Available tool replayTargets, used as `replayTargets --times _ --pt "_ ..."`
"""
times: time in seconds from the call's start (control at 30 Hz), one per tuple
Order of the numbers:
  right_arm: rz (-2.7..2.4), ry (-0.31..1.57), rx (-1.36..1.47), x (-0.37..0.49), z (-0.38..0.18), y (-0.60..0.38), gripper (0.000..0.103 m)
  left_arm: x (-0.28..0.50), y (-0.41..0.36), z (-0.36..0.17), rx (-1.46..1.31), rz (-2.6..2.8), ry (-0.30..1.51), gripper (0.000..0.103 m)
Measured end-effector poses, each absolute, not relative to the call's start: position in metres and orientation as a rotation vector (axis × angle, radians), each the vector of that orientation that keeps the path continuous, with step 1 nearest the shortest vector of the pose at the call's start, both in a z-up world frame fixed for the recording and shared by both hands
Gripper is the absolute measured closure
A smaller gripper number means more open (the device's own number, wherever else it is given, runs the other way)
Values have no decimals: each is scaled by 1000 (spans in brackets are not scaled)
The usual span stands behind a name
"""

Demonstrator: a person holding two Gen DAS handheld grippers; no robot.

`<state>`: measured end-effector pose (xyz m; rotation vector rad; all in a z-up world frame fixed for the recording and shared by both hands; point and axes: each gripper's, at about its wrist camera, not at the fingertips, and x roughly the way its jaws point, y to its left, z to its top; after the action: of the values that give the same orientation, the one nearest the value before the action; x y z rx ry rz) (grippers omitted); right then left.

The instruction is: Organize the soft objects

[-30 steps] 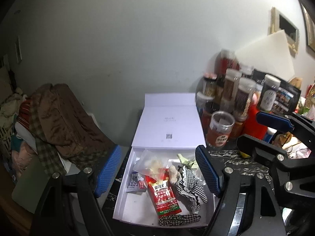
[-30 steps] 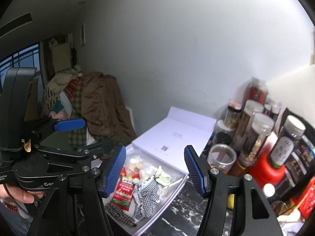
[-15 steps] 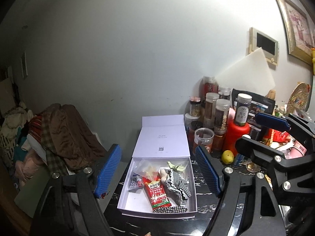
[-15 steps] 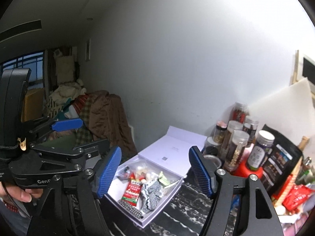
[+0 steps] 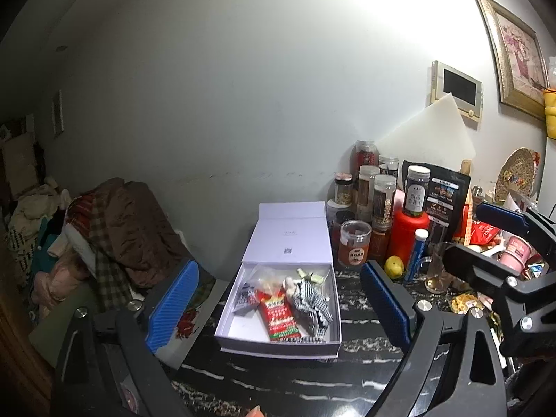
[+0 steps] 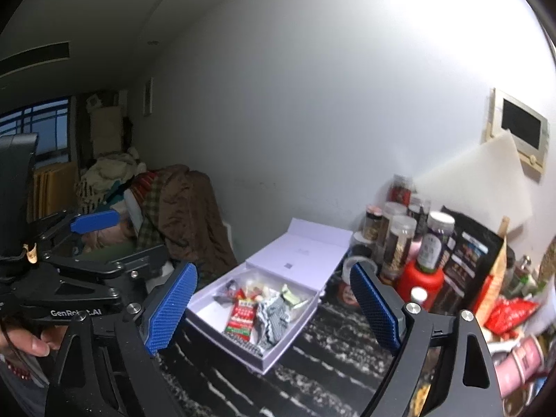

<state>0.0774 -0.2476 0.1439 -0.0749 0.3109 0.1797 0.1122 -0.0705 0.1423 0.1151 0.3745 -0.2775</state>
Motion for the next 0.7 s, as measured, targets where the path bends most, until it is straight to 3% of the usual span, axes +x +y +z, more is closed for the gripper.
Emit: replayTargets --times 0.7 --pt "112 493 -57 67 65 -233 12 97 -55 72 64 -227 550 7"
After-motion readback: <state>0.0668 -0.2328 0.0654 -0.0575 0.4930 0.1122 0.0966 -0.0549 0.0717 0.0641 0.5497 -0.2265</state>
